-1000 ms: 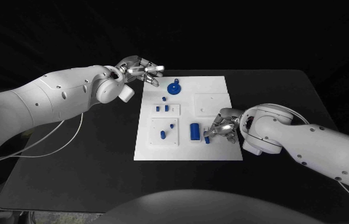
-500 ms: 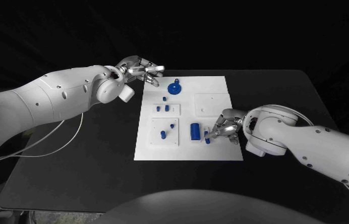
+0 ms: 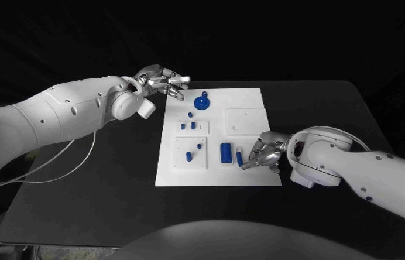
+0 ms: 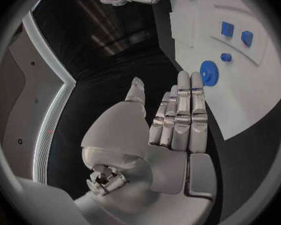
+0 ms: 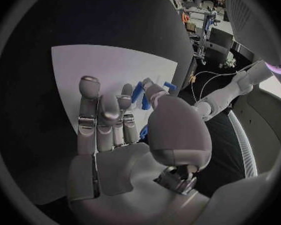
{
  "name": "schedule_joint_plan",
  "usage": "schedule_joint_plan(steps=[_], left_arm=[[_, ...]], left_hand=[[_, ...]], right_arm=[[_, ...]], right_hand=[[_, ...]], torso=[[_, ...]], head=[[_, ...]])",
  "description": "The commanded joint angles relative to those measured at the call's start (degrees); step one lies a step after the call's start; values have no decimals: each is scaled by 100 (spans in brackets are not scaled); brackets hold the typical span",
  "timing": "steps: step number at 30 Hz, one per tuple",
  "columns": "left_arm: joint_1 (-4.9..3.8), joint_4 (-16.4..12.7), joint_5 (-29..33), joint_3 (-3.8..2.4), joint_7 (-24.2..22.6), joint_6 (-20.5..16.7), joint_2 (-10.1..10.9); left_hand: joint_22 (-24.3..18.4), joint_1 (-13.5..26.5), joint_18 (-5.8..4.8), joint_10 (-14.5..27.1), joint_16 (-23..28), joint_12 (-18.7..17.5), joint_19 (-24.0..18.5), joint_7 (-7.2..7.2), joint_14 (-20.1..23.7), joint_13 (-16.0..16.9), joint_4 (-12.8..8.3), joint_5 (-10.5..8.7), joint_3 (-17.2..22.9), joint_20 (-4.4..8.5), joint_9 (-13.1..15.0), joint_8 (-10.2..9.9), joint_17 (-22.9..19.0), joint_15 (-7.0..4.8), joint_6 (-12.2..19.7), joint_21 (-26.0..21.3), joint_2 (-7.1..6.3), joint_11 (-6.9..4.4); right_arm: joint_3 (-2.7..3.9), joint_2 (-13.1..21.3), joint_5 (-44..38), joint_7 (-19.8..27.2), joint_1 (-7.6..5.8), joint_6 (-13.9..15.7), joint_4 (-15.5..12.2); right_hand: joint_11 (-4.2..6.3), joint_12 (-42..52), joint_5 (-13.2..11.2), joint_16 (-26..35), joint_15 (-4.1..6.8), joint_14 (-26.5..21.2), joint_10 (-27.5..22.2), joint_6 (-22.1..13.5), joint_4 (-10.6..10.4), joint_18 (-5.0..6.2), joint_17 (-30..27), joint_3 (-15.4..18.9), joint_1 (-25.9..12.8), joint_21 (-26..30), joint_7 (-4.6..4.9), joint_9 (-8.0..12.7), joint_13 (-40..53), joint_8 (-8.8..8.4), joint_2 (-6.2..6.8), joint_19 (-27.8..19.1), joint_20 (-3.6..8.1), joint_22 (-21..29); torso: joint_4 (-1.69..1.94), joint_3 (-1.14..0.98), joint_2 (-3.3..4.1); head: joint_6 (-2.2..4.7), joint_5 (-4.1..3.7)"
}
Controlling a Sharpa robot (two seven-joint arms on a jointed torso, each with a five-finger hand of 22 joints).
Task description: Assemble the parts on the task board
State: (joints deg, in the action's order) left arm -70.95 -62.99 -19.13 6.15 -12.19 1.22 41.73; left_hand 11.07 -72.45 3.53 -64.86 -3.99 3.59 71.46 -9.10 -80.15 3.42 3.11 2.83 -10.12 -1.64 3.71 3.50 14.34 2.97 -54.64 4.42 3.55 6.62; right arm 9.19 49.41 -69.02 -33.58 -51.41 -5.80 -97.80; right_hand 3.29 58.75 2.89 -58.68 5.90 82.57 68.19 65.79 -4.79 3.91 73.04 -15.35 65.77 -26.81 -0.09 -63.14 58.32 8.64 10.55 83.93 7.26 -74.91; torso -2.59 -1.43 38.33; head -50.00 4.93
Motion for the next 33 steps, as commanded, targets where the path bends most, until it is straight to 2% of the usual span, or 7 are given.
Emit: schedule_joint_plan(steps=[1, 7, 10, 12, 16, 25, 33], left_arm=[[6, -12, 7, -3, -44, 59, -13], [6, -11, 7, -3, -46, 62, -17], [6, -12, 7, -3, -44, 66, -17], [6, -13, 7, -2, -42, 68, -14], [6, -12, 7, -2, -38, 66, -10], [7, -12, 7, -1, -36, 74, -9], [7, -12, 7, 0, -35, 75, -11]], left_hand=[[-7, 57, -33, 45, 9, 4, 5, 4, 37, 6, 30, -8, -6, -26, 8, 20, -7, 7, 35, 24, -19, 6], [-7, 57, -33, 45, 9, 4, 5, 4, 37, 6, 30, -8, -6, -26, 8, 20, -7, 7, 35, 24, -19, 6], [-7, 57, -33, 45, 9, 4, 5, 4, 37, 6, 30, -8, -6, -26, 8, 20, -7, 7, 35, 24, -19, 6], [-7, 57, -33, 45, 9, 4, 5, 4, 37, 6, 30, -8, -6, -26, 8, 20, -7, 7, 35, 24, -19, 6], [-7, 57, -33, 45, 9, 4, 5, 4, 37, 6, 30, -8, -6, -26, 8, 20, -7, 7, 35, 24, -19, 6], [-7, 57, -33, 45, 9, 4, 5, 4, 37, 6, 30, -8, -6, -26, 8, 20, -7, 7, 35, 24, -19, 6], [-7, 57, -33, 45, 9, 4, 5, 4, 37, 6, 30, -8, -6, -26, 8, 20, -7, 7, 35, 24, -19, 6]], right_arm=[[0, 1, -52, 63, 21, -175, -21], [0, -43, -83, 27, 34, -60, 2], [0, -84, -168, -22, 43, 83, 37], [0, -104, -222, -49, 48, 170, 54], [0, -129, -271, -84, 52, 279, 82], [0, -193, -323, -150, 55, 392, 204], [-1, -263, -295, -145, 56, 293, 282]], right_hand=[[8, 41, -12, -30, 12, 25, 42, 48, 19, -74, 8, 11, 37, -49, -11, 14, 18, -39, -10, 269, 14, -136], [18, 61, -12, -45, 21, 45, 75, 78, 7, -78, 19, -24, 19, -88, -23, 24, 44, -48, -37, 277, 22, -150], [30, 79, -11, -64, 30, 62, 101, 87, -69, -78, 29, -144, -29, -118, -40, 37, 63, -58, -157, 284, 28, -157], [40, 72, -13, -51, 43, 77, 121, 101, -101, -87, 28, -357, -95, -152, -48, 41, 70, -68, -92, 284, 43, -160], [50, 75, -12, -56, 50, 100, 151, 115, -104, -95, 40, -477, -155, -196, -58, 27, 91, -68, -67, 286, 53, -156], [57, 72, -12, -47, 54, 112, 173, 126, -99, -100, 50, -574, -197, -236, -67, 21, 112, -76, -83, 287, 56, -143], [55, 69, -12, -41, 50, 117, 183, 137, -53, -106, 64, -570, -202, -260, -67, 16, 137, -85, -68, 283, 54, -129]], torso=[[3, 1, 1], [15, 7, 2], [20, 7, 2], [22, 8, 2], [18, 8, 2], [8, 7, -1], [5, 3, 0]], head=[[0, -8], [0, -12], [0, -14], [0, -8], [0, -7], [0, -7], [0, -1]])
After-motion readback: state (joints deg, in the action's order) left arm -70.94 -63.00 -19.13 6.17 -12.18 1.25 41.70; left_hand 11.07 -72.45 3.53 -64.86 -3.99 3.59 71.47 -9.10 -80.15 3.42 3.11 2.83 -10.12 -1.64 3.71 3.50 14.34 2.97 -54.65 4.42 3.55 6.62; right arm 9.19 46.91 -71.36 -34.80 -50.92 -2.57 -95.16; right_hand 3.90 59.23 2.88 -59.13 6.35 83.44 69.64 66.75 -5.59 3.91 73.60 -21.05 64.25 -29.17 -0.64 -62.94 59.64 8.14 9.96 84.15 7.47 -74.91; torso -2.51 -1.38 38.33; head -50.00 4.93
